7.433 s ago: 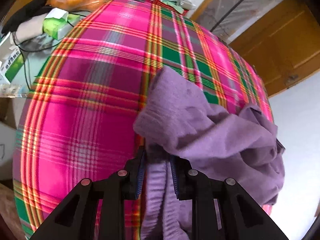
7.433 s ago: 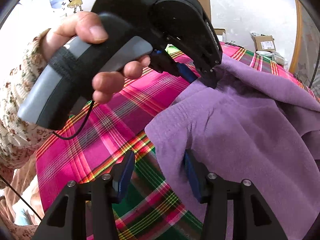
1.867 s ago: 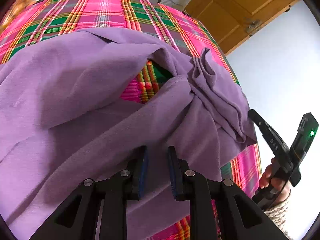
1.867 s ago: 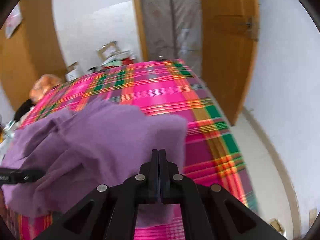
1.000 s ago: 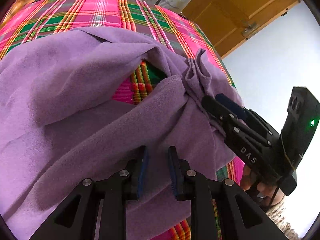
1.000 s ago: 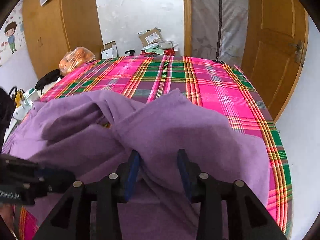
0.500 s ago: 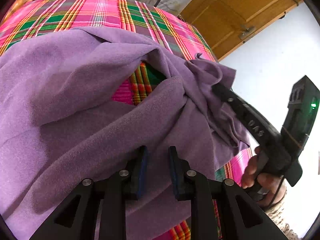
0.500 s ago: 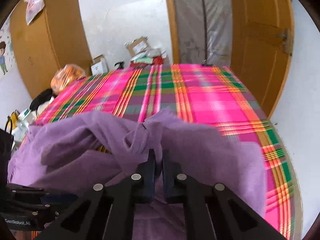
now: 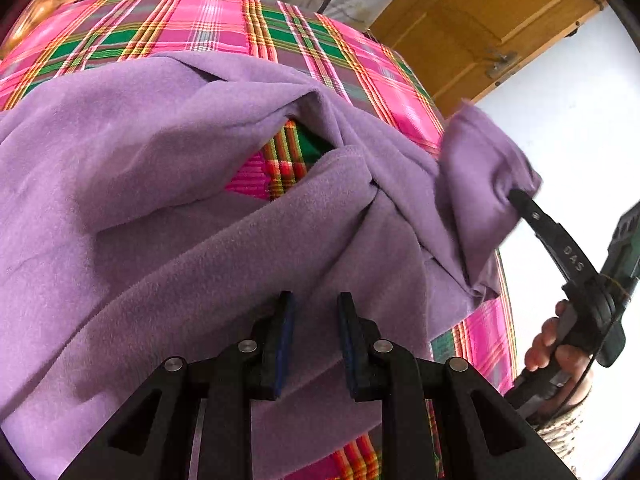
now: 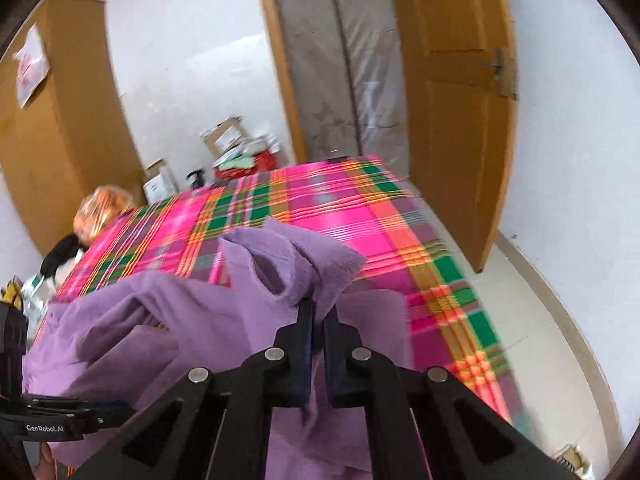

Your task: Fold clothes

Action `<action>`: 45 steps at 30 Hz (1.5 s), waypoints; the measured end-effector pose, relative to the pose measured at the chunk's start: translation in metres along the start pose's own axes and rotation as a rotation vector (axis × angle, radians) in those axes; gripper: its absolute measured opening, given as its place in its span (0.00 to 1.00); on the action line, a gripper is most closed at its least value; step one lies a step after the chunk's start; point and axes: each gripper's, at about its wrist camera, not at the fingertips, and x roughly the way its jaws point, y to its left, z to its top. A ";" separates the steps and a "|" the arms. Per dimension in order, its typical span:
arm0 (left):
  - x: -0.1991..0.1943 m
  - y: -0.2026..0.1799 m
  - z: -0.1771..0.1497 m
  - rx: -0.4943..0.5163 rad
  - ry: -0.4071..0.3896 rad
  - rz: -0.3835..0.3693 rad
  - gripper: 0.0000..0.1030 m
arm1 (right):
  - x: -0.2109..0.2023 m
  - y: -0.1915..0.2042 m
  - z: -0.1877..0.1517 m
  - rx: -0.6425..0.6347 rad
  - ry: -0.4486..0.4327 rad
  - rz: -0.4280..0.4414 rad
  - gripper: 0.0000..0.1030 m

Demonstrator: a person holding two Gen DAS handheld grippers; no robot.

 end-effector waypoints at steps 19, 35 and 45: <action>-0.011 -0.001 0.029 -0.008 -0.009 0.003 0.22 | -0.023 -0.102 -0.022 0.098 0.026 -0.283 0.05; -0.010 0.046 0.073 -0.092 -0.014 0.053 0.22 | -0.054 -0.074 -0.025 0.017 -0.022 -0.227 0.30; -0.009 0.057 0.093 -0.108 -0.049 0.086 0.22 | 0.013 0.044 -0.058 -0.390 0.174 0.076 0.42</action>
